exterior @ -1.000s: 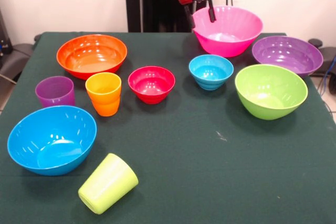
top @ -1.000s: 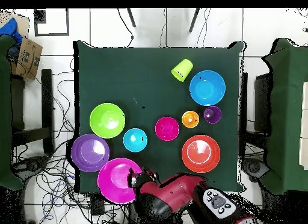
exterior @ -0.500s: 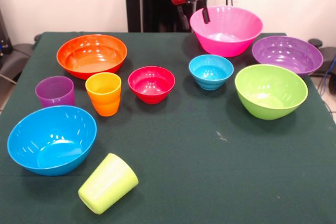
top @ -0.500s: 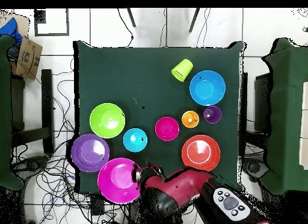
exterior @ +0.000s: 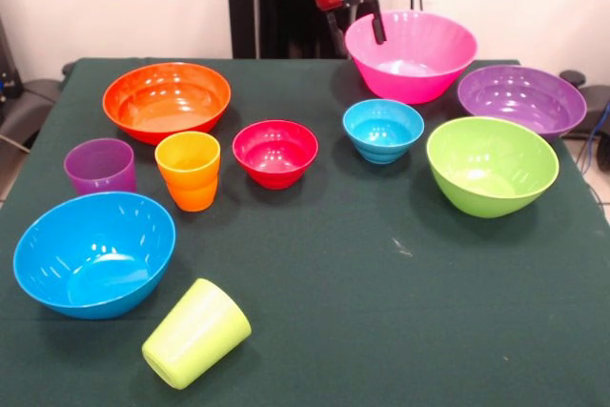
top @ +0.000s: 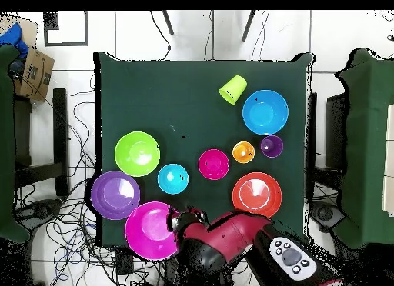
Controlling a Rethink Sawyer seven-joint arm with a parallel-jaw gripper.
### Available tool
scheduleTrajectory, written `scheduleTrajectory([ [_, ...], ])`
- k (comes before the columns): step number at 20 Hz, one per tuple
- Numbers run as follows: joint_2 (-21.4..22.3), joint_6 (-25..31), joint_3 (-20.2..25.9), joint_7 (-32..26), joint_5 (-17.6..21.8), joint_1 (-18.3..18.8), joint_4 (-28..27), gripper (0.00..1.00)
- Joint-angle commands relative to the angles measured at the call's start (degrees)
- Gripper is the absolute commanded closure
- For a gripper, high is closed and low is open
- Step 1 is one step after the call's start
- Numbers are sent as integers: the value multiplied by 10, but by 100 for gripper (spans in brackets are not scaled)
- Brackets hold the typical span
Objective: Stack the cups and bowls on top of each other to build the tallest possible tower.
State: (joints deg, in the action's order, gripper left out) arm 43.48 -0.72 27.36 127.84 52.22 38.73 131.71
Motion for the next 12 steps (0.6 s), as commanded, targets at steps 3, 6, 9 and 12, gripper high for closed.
scheduleTrajectory([
  [3,-62,-8,-49,-5,74,-65,-84,0],
  [6,-69,-13,-57,-2,80,-69,-92,0],
  [9,-79,-21,-66,0,86,-77,-102,0],
  [12,-93,-24,-69,-1,94,-79,-113,0],
])
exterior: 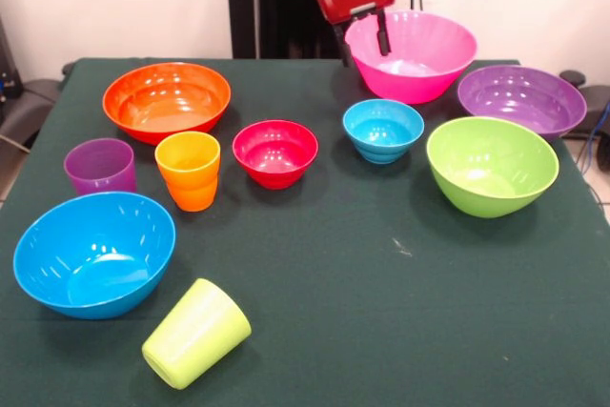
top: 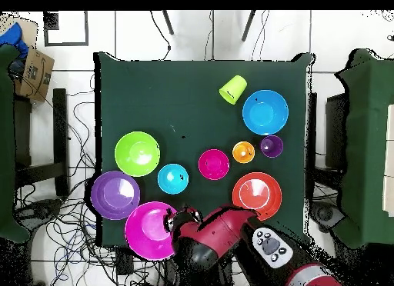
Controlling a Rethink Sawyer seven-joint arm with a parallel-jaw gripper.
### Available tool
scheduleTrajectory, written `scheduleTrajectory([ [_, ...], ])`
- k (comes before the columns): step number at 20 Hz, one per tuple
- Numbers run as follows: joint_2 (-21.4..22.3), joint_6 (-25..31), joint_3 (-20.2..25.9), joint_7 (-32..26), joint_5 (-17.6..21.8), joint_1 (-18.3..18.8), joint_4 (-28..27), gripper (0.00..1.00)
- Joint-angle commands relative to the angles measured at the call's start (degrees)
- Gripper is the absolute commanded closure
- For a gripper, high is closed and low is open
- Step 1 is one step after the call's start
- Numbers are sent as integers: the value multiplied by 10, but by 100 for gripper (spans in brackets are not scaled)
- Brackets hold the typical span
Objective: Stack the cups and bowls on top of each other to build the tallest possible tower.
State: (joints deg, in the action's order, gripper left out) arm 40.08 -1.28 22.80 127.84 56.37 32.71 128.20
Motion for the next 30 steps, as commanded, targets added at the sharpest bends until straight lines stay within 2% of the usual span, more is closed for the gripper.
scheduleTrajectory([
  [1,-64,-14,-17,-3,53,-14,-78,0],
  [4,-76,-13,-15,-6,58,-11,-85,0],
  [10,-72,-26,-14,-11,73,-10,-90,0],
  [13,-70,0,16,-26,83,9,-84,0],
  [14,-74,13,39,-34,82,29,-77,0],
  [17,-76,38,62,-41,71,47,-70,0],
  [18,-76,45,67,-44,68,51,-68,100],
  [22,-80,73,94,-62,56,69,-63,100],
  [30,-79,93,111,-67,53,80,-60,100],
])
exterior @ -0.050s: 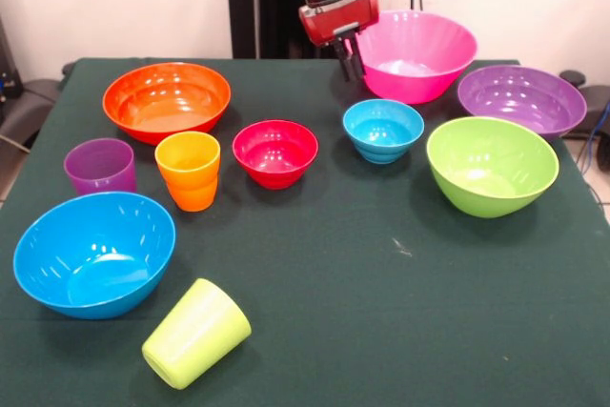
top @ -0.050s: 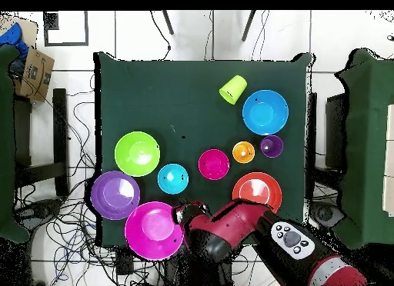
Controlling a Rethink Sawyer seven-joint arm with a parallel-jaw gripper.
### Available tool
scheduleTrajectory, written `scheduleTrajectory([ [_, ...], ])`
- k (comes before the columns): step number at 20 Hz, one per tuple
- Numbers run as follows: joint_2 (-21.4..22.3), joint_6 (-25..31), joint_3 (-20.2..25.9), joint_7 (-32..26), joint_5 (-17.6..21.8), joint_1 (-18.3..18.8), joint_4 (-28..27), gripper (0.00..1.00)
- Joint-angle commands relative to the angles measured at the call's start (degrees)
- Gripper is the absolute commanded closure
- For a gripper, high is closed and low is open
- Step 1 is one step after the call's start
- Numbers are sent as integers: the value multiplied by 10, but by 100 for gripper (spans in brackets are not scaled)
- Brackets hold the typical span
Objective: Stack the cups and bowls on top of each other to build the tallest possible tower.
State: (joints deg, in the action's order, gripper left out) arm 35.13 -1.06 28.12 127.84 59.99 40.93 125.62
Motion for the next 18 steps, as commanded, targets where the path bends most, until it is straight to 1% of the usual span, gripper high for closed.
scheduleTrajectory([
  [1,-29,90,58,-67,17,-2,-34,100],
  [5,-27,96,61,-68,19,-2,-32,100],
  [7,-32,125,80,-95,13,8,-28,100],
  [8,-27,122,80,-90,12,7,-26,100],
  [12,-22,143,96,-99,3,17,-21,100],
  [18,-24,157,111,-95,2,30,-17,100],
])
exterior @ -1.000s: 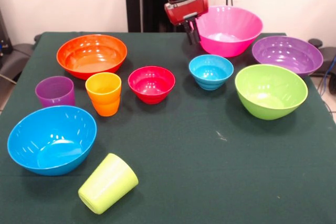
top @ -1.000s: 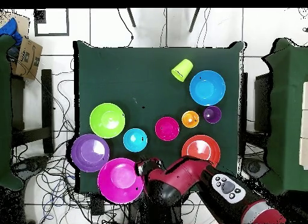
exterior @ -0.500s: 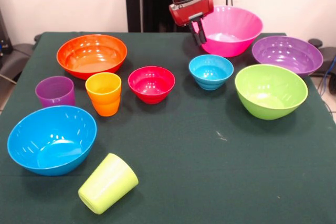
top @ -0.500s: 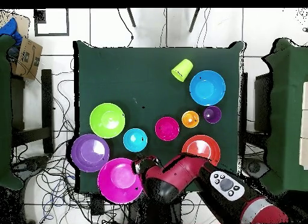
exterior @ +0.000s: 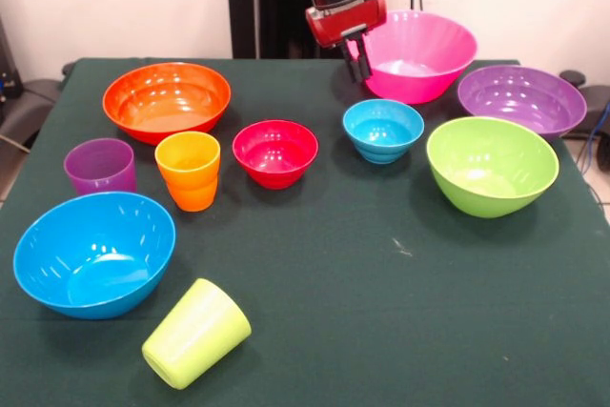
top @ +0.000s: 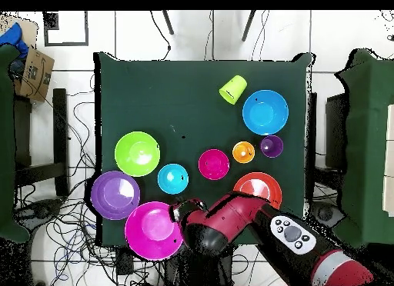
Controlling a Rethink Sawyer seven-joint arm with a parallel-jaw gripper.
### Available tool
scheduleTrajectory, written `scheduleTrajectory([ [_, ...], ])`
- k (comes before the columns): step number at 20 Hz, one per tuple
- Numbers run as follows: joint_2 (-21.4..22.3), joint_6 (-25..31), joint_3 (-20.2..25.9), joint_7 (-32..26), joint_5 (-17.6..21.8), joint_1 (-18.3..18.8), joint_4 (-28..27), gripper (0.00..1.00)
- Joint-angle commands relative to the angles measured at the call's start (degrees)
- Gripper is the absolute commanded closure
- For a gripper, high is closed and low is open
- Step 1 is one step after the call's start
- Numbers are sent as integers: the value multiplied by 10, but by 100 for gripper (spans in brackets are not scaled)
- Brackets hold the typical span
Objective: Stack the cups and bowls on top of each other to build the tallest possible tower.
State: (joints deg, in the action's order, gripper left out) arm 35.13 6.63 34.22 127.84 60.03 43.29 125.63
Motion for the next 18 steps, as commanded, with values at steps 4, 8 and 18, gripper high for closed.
scheduleTrajectory([
  [4,-12,87,61,-92,-2,12,-8,100],
  [8,-4,95,75,-94,-9,22,1,100],
  [18,11,86,76,-73,-6,21,4,0],
])
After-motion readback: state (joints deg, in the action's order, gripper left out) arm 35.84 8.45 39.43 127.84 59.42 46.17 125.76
